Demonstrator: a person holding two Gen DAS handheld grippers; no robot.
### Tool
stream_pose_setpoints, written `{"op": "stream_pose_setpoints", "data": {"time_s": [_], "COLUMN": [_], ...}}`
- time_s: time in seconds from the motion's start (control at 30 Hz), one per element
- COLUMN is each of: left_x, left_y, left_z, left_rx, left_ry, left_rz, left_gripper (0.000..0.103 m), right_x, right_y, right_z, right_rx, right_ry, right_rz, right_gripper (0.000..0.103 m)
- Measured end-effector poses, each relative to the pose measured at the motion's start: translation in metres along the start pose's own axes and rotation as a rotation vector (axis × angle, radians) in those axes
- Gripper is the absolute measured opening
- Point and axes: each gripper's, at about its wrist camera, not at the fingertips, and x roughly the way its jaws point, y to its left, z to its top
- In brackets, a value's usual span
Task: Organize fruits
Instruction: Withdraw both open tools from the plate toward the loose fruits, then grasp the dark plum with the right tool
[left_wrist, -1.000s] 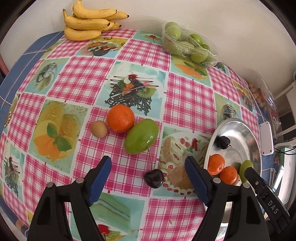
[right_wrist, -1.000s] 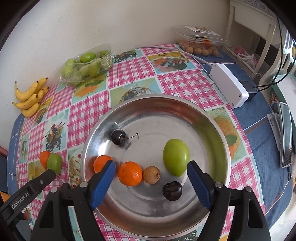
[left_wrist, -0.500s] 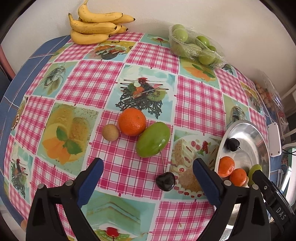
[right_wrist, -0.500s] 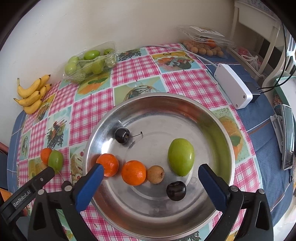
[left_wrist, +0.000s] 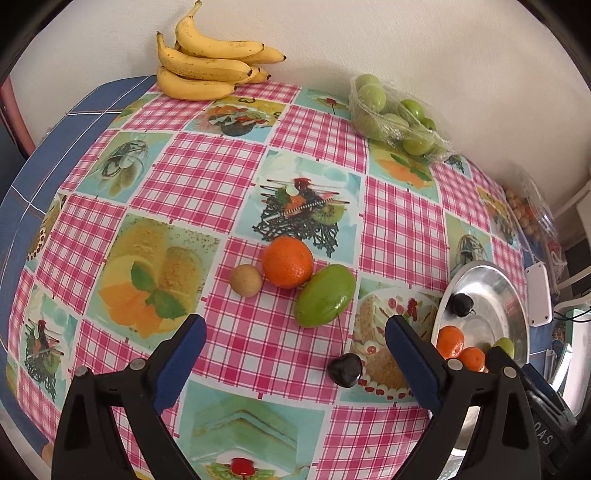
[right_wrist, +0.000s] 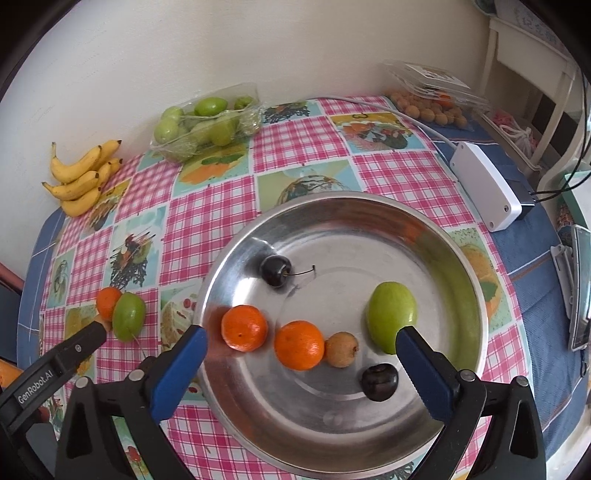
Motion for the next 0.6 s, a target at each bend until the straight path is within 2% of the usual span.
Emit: {"op": "stream_pose_setpoints", "data": {"time_s": [0.13,0.3,0.6], "left_x": [-0.006,-0.014,-0.027], "left_y": [0.024,0.048,0.071], "left_z": [0.005,0.009,0.008], "left_rx": [-0.068,-0.097,-0.068], "left_ry": [-0.028,-0.050,-0.088], "left_rz": [0.010,0.035,0.067], "left_gripper": [0.097,0.097,0.097], "right_x": [0.001,-0.001,0.005], "right_y": [0.019,0.043,0.086], "right_z": [-0.001,-0.006,-0.019], "right_rx": [-0.042,-0.085,-0.165], "right_ry": [0.002,0.005,0.041], "right_rz": [0.031,0.063,0.137], "right_gripper": [0.103,0.103,0.103]}}
